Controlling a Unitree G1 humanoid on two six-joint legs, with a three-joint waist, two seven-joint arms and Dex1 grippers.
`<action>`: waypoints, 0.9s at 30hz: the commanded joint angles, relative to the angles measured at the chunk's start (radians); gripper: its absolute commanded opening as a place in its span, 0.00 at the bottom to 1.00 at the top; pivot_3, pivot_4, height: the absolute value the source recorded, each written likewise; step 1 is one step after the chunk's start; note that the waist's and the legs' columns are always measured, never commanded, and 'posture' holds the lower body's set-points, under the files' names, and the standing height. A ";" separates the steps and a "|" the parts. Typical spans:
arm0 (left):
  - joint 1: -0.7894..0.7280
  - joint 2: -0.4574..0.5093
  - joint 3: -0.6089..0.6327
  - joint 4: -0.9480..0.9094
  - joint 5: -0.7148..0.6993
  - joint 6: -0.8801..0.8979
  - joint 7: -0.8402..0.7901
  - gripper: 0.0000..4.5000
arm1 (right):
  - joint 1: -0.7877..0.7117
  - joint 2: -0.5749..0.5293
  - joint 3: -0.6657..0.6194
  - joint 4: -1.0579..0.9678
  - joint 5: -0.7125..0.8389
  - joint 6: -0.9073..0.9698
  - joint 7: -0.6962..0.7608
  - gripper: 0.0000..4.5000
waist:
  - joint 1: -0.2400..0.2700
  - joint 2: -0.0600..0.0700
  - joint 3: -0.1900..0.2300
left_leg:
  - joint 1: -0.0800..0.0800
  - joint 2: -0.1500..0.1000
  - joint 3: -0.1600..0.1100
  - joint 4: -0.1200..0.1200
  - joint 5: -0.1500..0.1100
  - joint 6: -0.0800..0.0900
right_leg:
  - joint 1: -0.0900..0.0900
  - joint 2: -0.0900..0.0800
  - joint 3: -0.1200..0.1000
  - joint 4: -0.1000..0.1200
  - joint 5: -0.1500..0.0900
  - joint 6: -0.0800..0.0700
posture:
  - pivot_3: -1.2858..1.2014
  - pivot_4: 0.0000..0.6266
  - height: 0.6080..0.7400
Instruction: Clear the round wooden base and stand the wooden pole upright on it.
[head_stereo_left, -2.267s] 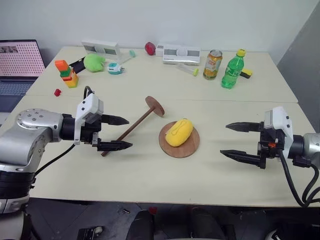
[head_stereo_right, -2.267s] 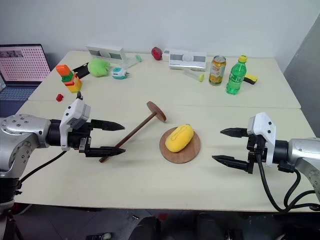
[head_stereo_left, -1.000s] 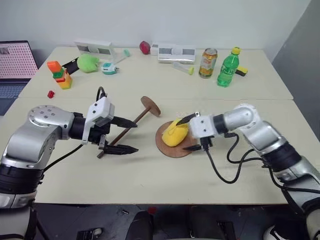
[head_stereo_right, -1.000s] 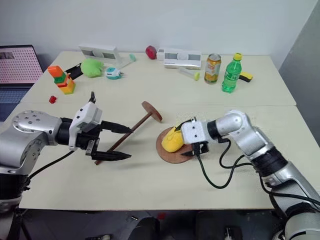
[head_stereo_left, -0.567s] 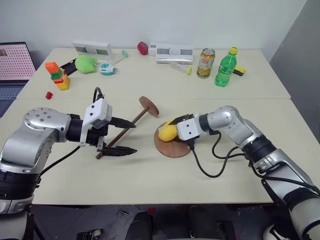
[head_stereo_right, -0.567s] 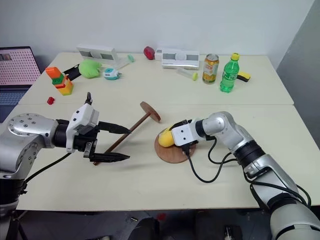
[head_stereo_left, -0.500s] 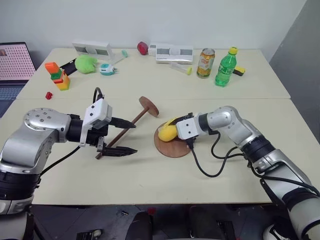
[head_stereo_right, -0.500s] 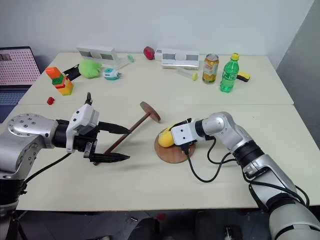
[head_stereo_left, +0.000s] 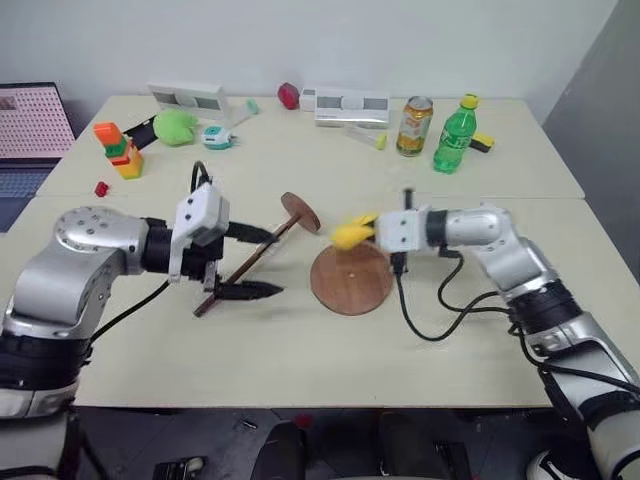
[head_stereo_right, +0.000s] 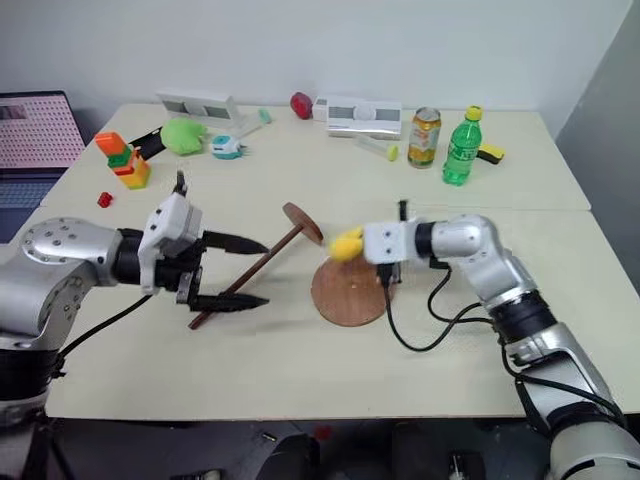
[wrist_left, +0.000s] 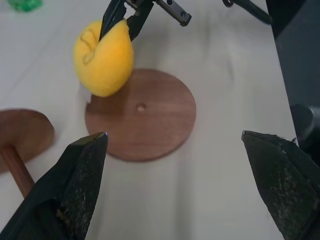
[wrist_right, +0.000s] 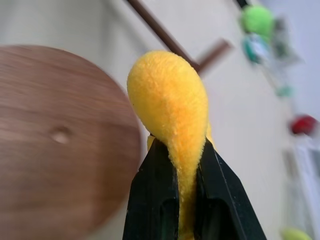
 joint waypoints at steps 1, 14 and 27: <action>-0.004 -0.024 0.028 -0.017 -0.017 0.002 0.043 1.00 | 0.021 -0.058 -0.096 0.058 -0.076 0.046 -0.170 0.00 | -0.001 0.000 0.000 | 0.000 0.000 0.000 0.000 0.000 0.000 | 0.000 0.000 0.000 0.000 0.000 0.000 | 0.52 0.24 1.00; 0.003 -0.034 0.013 -0.041 -0.022 0.013 0.059 1.00 | -0.185 0.009 0.028 0.833 -0.349 -0.089 -0.737 0.18 | -0.036 0.000 0.000 | -0.001 0.001 0.009 -0.002 0.000 0.000 | -0.007 0.000 0.008 0.003 0.000 0.000 | 0.52 0.24 1.00; -0.002 -0.023 0.019 -0.030 -0.029 0.026 0.047 1.00 | 0.010 -0.134 -0.081 0.339 -0.138 0.085 -0.237 0.84 | -0.021 0.000 0.000 | -0.002 0.001 0.007 -0.001 0.000 0.000 | -0.006 -0.001 0.007 0.001 0.000 0.000 | 0.52 0.24 1.00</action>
